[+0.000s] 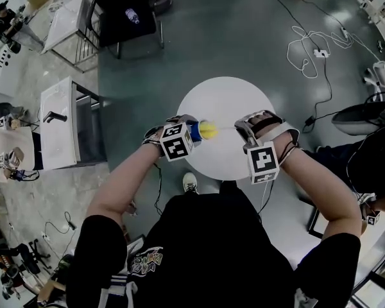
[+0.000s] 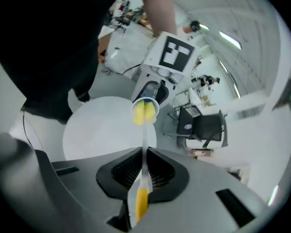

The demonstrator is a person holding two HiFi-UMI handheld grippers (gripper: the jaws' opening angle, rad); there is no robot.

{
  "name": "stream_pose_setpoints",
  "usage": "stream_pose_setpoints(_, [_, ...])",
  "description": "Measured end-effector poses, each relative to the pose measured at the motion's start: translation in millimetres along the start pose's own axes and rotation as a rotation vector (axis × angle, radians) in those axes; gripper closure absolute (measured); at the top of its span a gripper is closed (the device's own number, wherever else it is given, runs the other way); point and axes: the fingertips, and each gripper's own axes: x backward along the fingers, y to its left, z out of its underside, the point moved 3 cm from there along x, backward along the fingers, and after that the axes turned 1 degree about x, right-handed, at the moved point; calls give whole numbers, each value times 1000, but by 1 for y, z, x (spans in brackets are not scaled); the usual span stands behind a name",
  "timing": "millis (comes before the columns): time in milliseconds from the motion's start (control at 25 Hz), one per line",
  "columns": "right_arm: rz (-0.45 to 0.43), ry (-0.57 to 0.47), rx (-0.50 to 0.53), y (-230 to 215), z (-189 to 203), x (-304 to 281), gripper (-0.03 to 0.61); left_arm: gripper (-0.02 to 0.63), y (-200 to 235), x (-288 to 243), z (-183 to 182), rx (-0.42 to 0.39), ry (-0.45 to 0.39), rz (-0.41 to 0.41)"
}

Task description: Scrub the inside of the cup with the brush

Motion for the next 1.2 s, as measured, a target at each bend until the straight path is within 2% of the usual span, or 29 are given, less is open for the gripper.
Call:
stream_pose_setpoints(80, [88,-20,93,-6,-7,6,535,360,-2,-3,5,63,-17,49])
stream_pose_setpoints(200, [109,-39,105,-5,-6,12,535,360,-1,-1,6,126,-59,64])
stream_pose_setpoints(320, [106,-31,47,-8,4,16,535,360,6,4,3,141,-106,18])
stream_pose_setpoints(440, [95,-29,-86,-8,17,16,535,360,15,10,-3,144,-183,-56])
stream_pose_setpoints(560, [104,-63,-283,-1,31,17,535,360,25,14,-8,177,-271,-147])
stream_pose_setpoints(800, [120,-117,-807,18,65,25,535,359,38,21,-9,250,-408,-297])
stream_pose_setpoints(1080, [157,-239,-1406,54,86,2,535,359,32,19,-17,335,-538,-387])
stream_pose_setpoints(1200, [191,-274,-1579,65,95,-11,535,359,33,18,-22,386,-587,-416])
